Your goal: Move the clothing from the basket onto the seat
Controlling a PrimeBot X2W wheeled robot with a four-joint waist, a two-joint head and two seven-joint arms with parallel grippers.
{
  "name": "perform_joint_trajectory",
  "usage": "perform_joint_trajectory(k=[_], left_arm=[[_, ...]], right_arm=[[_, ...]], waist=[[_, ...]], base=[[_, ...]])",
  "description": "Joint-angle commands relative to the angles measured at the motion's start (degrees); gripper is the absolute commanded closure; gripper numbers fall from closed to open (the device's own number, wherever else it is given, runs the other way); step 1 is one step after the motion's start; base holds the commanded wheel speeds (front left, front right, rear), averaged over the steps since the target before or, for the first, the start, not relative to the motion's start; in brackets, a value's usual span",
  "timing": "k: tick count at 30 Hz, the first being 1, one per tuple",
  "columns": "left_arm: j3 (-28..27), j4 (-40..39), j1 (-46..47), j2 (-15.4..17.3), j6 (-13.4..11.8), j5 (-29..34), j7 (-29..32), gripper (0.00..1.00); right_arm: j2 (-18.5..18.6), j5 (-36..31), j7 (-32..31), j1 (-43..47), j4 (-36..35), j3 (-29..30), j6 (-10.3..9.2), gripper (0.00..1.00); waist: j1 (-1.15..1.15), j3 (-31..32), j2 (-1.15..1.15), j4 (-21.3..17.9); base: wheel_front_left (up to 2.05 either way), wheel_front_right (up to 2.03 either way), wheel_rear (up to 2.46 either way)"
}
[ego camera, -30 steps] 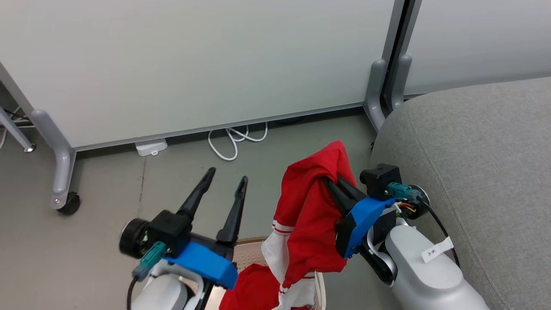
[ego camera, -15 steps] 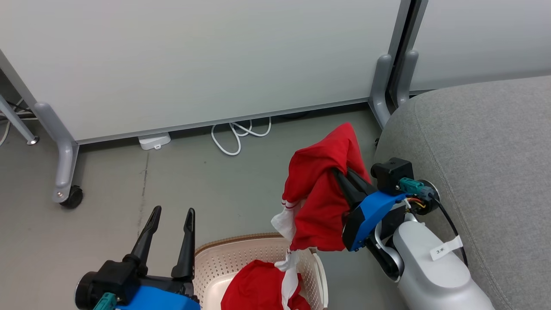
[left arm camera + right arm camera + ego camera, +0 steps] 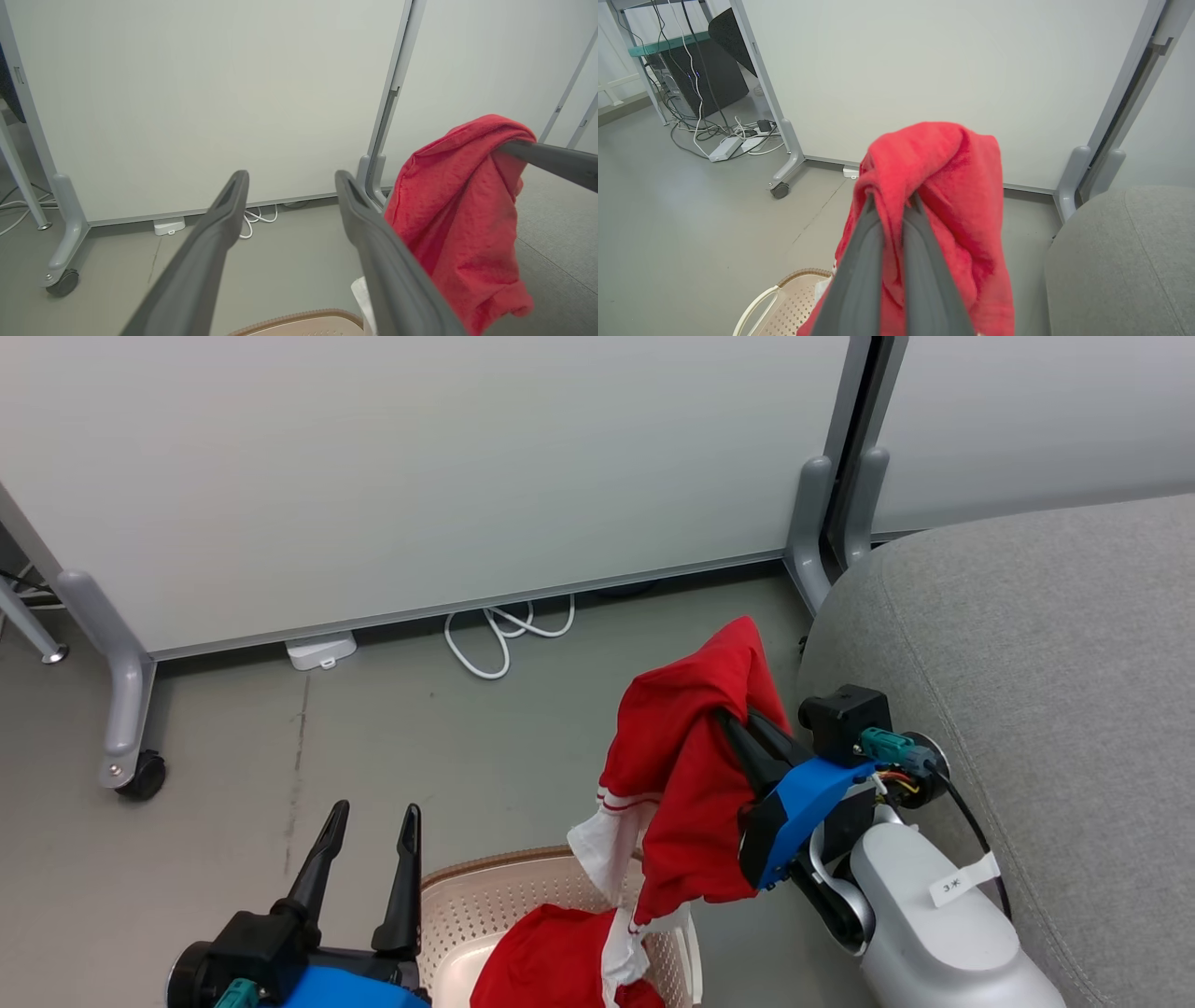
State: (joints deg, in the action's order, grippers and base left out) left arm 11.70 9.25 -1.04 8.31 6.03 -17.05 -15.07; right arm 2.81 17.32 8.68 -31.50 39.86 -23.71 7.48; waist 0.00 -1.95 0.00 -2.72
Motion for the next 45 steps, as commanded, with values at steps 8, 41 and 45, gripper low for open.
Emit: perform_joint_trajectory(k=[8, 41, 45], left_arm=[[-1.2, 0.9, -0.3, -0.9, 1.1, 1.1, -0.2, 0.00], [2.8, 1.1, 3.8, -0.1, 1.6, 1.2, -0.2, 0.00], [2.5, 0.5, 4.3, 0.3, 1.6, 1.4, -0.2, 0.00]], right_arm=[[0.2, 0.3, -0.4, 0.5, -1.2, -0.3, 0.03, 1.00], [0.1, 1.1, 0.3, 1.4, -1.2, 0.8, 0.03, 1.00], [0.1, 2.3, -0.7, -0.5, -1.4, 1.2, 0.03, 1.00]], waist=[[0.00, -0.6, 0.00, -4.8], [0.00, -3.4, 0.00, -25.1], [0.00, -4.9, 0.00, -24.2]], base=[[0.00, 0.00, 0.00], [0.00, 0.00, 0.00], [0.00, 0.00, 0.00]])
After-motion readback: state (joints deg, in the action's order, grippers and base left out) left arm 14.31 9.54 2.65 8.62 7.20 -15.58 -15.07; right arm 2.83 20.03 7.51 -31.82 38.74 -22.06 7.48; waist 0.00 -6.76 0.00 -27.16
